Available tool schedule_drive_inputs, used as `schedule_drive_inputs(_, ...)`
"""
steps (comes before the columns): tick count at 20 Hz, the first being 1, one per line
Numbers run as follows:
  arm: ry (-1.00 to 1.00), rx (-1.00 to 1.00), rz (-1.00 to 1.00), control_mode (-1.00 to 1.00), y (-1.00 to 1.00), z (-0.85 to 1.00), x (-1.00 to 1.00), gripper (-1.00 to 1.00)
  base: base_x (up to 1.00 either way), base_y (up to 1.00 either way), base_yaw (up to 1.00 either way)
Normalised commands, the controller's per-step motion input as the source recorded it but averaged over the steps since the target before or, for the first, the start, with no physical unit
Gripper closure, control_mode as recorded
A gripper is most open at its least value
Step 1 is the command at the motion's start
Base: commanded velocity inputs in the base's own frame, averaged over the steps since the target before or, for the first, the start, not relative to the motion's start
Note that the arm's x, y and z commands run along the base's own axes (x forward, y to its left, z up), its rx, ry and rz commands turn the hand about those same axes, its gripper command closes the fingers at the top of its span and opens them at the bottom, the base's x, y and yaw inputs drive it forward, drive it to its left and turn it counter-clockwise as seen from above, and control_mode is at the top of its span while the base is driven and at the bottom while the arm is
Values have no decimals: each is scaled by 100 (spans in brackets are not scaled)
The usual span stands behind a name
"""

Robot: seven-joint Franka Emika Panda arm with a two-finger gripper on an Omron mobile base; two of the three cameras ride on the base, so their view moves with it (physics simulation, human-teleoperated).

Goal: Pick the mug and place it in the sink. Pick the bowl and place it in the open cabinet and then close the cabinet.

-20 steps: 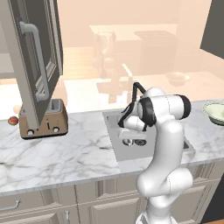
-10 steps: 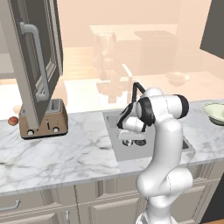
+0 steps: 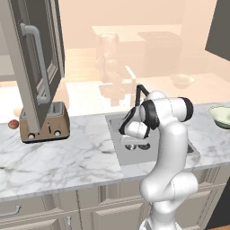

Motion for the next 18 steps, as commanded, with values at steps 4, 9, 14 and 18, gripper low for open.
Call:
schedule_drive_inputs(4,0,1,0,-100,-7,-11,1,-100,0,0,0)
schedule_drive_inputs(9,0,0,0,-100,-11,0,0,-100,0,0,0)
schedule_drive_inputs(14,-2,0,0,-100,-9,25,-9,-100,0,0,0)
schedule_drive_inputs(18,-3,0,0,-100,-3,38,-15,-100,0,0,0)
